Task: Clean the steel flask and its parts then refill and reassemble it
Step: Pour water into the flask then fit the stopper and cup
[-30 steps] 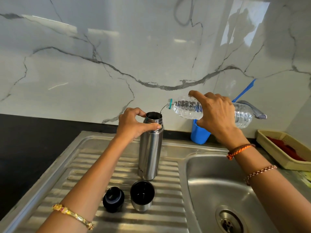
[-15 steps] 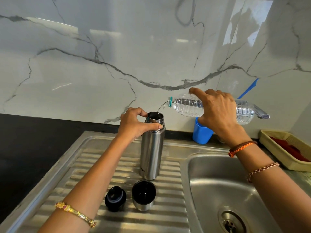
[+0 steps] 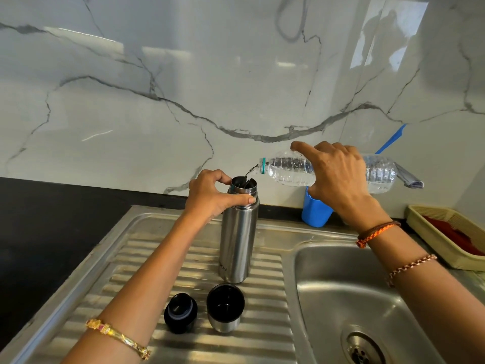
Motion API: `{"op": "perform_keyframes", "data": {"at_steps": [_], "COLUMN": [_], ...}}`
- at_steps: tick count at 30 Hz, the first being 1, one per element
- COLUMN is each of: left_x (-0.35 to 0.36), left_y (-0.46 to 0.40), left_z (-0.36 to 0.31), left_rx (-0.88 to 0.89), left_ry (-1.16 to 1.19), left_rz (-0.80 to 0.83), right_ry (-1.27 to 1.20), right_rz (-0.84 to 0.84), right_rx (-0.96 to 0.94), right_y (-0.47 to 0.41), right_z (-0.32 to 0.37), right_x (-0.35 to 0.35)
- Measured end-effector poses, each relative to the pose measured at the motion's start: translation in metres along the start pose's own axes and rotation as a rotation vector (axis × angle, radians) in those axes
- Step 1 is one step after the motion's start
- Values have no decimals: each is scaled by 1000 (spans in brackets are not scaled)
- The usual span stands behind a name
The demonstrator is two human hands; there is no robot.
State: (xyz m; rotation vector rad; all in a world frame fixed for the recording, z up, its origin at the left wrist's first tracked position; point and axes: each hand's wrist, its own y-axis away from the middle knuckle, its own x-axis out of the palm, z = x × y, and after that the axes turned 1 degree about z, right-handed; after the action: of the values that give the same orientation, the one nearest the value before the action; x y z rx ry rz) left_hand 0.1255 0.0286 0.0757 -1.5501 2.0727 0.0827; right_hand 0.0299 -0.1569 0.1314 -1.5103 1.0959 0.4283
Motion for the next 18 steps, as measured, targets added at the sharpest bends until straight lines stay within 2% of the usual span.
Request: {"op": "perform_keyframes", "data": {"at_steps": [18], "left_x": [-2], "left_y": [1], "left_z": [-2], "left_rx": [10], "left_ry": [3], "left_rz": [3], "right_ry": [45], "right_rz": [9], "right_rx": [-21], "right_y": [-3], "right_z": [4], "right_x": [-4]}}
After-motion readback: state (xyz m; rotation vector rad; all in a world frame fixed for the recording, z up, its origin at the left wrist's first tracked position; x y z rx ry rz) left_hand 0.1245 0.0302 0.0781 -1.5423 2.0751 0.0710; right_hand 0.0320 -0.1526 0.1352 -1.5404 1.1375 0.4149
